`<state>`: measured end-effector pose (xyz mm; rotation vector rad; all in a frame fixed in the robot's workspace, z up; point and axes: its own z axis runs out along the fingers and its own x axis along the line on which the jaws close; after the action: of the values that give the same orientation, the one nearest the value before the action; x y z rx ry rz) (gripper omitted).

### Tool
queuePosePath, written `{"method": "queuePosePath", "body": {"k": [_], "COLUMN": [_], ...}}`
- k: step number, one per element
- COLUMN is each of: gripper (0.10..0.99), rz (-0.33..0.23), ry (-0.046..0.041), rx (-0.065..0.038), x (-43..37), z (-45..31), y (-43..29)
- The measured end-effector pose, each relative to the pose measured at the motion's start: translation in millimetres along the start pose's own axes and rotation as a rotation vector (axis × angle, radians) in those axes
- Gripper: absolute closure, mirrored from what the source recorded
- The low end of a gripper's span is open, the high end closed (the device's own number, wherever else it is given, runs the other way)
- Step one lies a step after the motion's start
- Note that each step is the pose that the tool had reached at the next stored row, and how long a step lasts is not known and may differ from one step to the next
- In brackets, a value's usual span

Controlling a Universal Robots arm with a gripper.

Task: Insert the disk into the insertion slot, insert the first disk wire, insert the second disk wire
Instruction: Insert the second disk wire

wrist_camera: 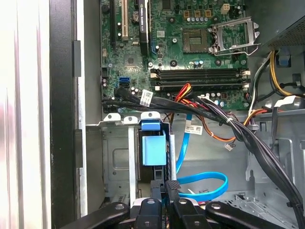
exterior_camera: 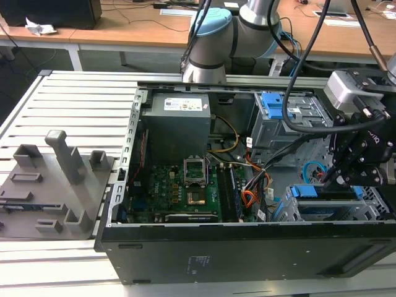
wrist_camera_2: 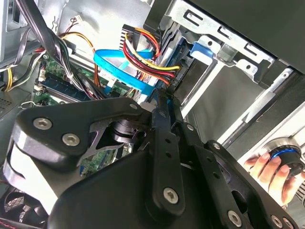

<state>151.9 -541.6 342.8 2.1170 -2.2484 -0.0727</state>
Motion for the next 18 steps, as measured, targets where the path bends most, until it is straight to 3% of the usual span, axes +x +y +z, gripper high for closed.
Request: {"method": "queuePosePath", "body": {"k": [8, 15, 16, 18], "gripper": [0.922, 0.91, 0.851, 0.851], "rz": [0.0, 0.0, 0.0, 0.0], "ry": [-0.0001, -0.0011, -0.0001, -0.0002], "rx": [0.0, 0.0, 0.0, 0.0], "x": [0.0, 0.0, 0.0, -0.4], "z": [7.1, 7.8, 7.2, -7.5], "y": [-0.5, -0.6, -0.5, 0.6]}}
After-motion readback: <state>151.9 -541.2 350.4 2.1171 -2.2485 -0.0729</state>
